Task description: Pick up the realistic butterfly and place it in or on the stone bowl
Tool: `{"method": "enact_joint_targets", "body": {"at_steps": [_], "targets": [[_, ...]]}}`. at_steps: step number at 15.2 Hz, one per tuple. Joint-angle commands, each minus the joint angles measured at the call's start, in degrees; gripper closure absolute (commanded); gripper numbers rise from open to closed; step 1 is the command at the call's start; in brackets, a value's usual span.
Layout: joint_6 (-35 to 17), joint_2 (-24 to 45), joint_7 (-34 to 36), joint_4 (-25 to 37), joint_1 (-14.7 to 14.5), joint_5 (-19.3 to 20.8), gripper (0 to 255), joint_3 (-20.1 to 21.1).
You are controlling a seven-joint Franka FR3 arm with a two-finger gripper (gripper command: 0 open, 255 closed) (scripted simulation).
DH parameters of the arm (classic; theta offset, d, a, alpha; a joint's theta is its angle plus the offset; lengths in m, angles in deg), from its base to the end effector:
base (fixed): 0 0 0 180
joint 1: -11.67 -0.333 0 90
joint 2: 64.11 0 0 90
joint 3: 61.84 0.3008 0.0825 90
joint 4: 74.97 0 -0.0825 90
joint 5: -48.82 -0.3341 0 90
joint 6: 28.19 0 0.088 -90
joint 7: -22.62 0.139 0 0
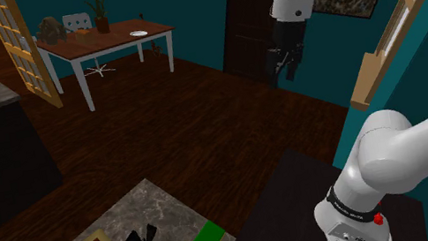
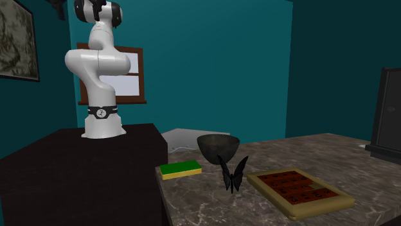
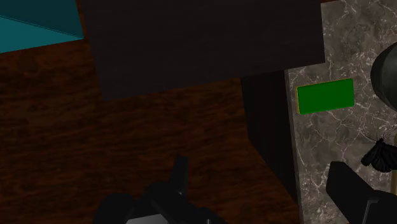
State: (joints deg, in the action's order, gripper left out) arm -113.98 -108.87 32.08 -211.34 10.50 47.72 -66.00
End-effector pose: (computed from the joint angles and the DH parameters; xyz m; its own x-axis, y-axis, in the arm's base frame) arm 0.2564 -0.0153 0.5301 0.9757 -0.1879 -0.1126 -0.1947 -0.9795 -0.0524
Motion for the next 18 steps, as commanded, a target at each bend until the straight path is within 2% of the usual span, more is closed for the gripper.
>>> {"method": "enact_joint_targets", "body": {"at_steps": [1, 10, 18], "targets": [[0.0, 0.0, 0.0, 0.0, 0.0, 0.0, 0, 0.0], [-12.36, 8.19, 10.19, -6.2, -2.87, -7.6, 0, 7.56], [-24.31, 20.84, 18.04, -6.58, -5.62, -13.41, 0, 13.88]]}}
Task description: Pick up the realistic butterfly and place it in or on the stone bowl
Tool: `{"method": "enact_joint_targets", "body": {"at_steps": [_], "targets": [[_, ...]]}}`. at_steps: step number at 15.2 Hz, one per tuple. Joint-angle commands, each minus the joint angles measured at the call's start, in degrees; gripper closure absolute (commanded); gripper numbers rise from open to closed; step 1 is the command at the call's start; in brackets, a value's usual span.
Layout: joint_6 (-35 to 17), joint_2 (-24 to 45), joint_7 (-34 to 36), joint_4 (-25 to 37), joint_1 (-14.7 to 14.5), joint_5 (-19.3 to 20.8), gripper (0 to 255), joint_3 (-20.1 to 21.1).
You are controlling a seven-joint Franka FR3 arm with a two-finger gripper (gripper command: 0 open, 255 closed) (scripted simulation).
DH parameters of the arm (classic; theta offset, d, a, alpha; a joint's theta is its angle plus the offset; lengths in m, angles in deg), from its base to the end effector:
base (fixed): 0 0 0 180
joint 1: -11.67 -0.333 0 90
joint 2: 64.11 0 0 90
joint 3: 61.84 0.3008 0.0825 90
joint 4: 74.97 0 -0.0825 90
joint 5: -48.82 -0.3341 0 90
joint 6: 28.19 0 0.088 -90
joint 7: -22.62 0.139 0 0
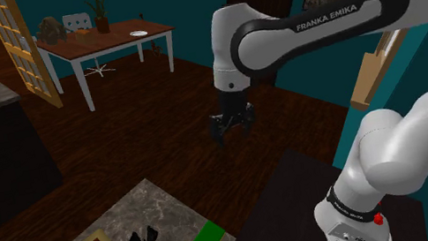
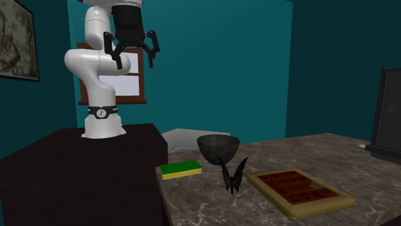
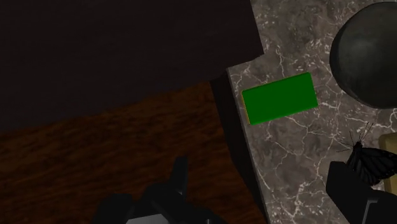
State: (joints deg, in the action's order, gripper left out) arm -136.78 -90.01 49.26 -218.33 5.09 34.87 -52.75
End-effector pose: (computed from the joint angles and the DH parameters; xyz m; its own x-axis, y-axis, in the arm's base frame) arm 0.3255 0.1170 0.4070 0.9333 -0.2913 -0.2099 -0.3092 -0.9492 -0.0579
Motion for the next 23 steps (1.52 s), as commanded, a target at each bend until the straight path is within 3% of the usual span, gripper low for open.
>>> {"method": "enact_joint_targets", "body": {"at_steps": [1, 12, 23], "targets": [[-2.99, 3.86, 1.78, 0.71, -0.52, -1.14, 0, 1.36], [-17.27, 27.2, 12.02, 9.08, -3.89, -4.01, 0, 7.58], [-24.99, 52.19, 22.01, 25.96, -9.4, -1.87, 0, 8.6]]}}
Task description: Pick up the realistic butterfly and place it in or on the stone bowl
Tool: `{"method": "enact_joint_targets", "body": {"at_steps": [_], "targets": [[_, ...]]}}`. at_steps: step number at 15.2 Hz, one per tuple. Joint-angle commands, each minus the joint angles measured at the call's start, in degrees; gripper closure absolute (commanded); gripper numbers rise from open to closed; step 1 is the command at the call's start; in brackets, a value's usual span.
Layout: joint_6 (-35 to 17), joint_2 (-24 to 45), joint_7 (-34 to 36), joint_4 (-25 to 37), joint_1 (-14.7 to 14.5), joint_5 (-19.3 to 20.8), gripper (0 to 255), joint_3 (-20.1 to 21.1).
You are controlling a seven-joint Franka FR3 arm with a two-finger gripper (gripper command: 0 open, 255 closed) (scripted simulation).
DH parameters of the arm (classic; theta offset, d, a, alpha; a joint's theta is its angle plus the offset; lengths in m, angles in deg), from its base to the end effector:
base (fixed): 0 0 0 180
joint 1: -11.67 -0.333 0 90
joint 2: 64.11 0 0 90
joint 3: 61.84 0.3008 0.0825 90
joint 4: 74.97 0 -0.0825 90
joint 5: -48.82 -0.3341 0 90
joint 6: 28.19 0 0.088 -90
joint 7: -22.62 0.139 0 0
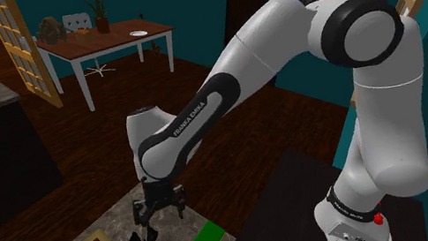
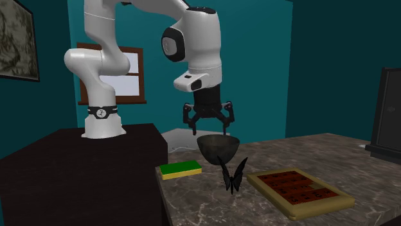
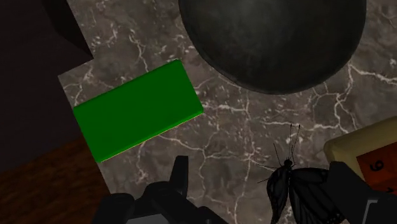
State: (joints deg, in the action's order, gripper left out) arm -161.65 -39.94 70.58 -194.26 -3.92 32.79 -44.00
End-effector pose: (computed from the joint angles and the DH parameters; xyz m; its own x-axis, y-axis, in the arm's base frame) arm 0.4356 0.3025 0.2150 0.8369 -0.4258 -0.3439 -0.4686 -0.8821 -0.0481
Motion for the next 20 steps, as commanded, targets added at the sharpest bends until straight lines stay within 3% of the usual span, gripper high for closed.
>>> {"method": "enact_joint_targets", "body": {"at_steps": [1, 6, 14, 20], "targets": [[-0.4, 4.38, 1.49, 3.85, -1.03, 0.42, 0, -0.28], [-0.64, 15.69, 5.14, 14.9, -4.26, 1.21, 0, -1.03], [-4.68, 20.2, 5.29, 15.61, -5.84, 1.21, 0, -1.11], [-4.68, 20.2, 5.29, 15.61, -5.84, 1.21, 0, -1.11]]}}
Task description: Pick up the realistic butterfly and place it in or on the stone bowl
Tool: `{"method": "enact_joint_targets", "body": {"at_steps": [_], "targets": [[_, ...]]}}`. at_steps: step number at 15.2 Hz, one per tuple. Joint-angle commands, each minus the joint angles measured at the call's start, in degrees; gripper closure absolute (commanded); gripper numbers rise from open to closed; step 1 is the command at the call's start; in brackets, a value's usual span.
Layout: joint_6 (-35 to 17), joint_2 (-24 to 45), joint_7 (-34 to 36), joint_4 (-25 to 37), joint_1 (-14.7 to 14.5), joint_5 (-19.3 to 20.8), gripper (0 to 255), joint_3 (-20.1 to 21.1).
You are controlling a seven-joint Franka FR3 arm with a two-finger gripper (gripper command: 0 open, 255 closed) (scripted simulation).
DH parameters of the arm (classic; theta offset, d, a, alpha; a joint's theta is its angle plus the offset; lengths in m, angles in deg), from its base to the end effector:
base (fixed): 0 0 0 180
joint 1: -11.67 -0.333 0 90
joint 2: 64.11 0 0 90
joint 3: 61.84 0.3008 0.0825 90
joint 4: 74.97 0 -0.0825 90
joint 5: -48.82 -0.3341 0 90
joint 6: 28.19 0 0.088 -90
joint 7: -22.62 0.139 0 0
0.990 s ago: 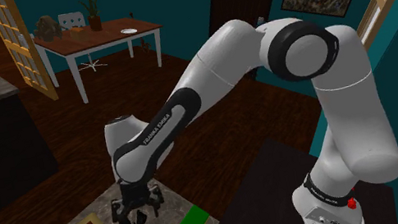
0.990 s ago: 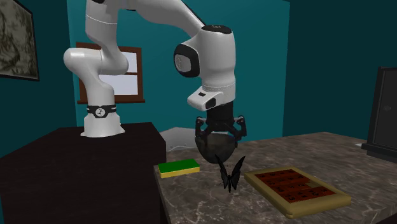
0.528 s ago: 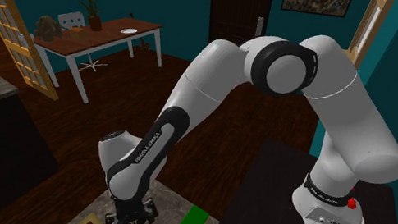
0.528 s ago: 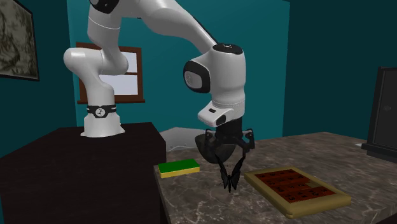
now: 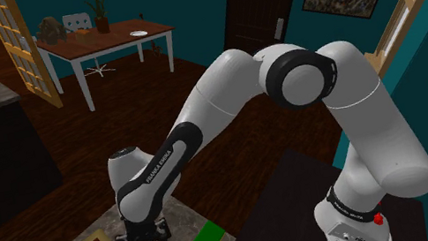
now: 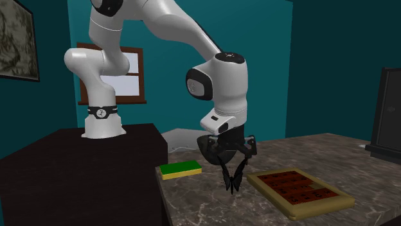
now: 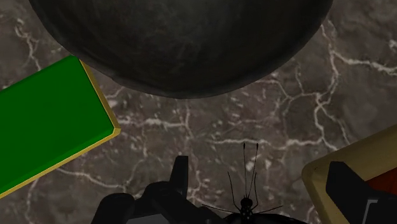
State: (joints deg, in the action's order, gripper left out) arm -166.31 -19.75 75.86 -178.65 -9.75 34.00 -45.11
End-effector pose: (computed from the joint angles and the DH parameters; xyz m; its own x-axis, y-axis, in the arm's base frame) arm 0.4588 0.3659 0.1175 0.7973 -0.4646 -0.3852 -0.5170 -0.8551 -0.0387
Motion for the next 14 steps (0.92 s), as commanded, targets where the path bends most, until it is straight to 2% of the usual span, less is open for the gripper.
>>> {"method": "enact_joint_targets", "body": {"at_steps": [1, 2, 3, 12, 13, 14], "targets": [[-0.01, 0.02, 0.0, 0.01, -0.01, 0.0, 0, 0.0], [-0.01, 0.01, 0.0, 0.01, 0.0, 0.0, 0, 0.0], [-0.01, 0.01, 0.0, 0.01, 0.0, 0.0, 255, 0.0], [-0.01, 0.01, 0.0, 0.01, 0.0, 0.0, 255, 0.0], [-0.01, 0.01, 0.0, 0.01, 0.0, 0.0, 0, 0.0], [-3.88, -1.77, -3.66, -3.46, 2.92, -2.17, 0, 1.64]]}}
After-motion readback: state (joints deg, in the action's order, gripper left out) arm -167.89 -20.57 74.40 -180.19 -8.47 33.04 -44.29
